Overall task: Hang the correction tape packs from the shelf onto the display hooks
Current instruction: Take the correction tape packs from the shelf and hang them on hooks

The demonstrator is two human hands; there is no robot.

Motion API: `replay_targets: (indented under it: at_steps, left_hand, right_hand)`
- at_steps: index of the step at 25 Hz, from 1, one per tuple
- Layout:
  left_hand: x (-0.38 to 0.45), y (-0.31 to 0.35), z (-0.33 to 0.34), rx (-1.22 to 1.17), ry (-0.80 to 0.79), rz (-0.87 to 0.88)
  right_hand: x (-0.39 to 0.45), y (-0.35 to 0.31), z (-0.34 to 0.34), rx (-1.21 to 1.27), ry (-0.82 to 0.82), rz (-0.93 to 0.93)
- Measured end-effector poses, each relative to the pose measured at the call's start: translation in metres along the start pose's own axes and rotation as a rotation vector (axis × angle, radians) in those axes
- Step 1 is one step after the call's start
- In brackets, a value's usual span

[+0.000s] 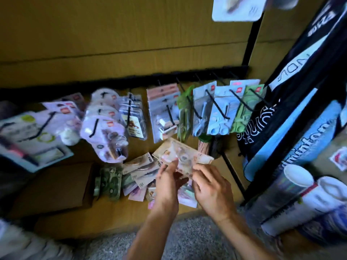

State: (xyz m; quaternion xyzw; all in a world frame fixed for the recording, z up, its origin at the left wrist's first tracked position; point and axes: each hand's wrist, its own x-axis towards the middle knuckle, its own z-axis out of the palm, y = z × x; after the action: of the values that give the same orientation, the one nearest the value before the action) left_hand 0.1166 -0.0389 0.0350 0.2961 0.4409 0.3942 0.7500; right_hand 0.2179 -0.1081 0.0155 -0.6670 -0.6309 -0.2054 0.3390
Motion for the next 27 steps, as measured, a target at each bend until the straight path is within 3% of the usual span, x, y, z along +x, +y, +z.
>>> replay_targets:
  at_steps: [4,6,8,10,11,13,15,19,22,25,27]
  left_hand:
    - [-0.036,0.035,0.009,0.042,-0.126,0.07]
    - [-0.053,0.039,0.009,0.046,-0.186,0.08]
    - [-0.071,0.042,0.01,0.003,-0.24,0.103]
    - [-0.089,0.047,0.016,-0.079,-0.302,0.119]
    - [-0.096,0.048,0.019,-0.102,-0.327,0.116]
    - [-0.107,0.048,0.023,-0.106,-0.352,0.11]
    - [-0.116,0.049,0.026,-0.097,-0.325,0.106]
    - [-0.123,0.067,0.022,-0.124,-0.171,0.256]
    - [-0.126,0.085,0.016,0.039,-0.12,0.345]
    - [-0.135,0.094,0.022,0.277,-0.225,0.334]
    - [-0.144,0.093,0.033,0.272,-0.299,0.303]
  right_hand:
    - [0.003,-0.024,-0.065,0.026,0.018,-0.114]
    - [-0.004,-0.023,-0.086,0.1,0.015,-0.066]
    - [-0.008,-0.021,-0.103,0.255,0.079,0.19]
    - [-0.003,-0.024,-0.117,0.546,0.12,0.603]
    - [0.002,-0.027,-0.123,0.74,0.083,0.758]
    - [0.013,-0.031,-0.132,1.078,-0.04,0.887]
    - [0.024,-0.031,-0.145,1.149,-0.104,0.937]
    - [0.044,-0.018,-0.169,1.116,-0.042,0.949]
    - [0.064,-0.01,-0.181,1.099,-0.025,0.904]
    - [0.089,-0.001,-0.191,1.114,0.138,0.893]
    - [0.1,-0.004,-0.193,1.239,0.285,0.919]
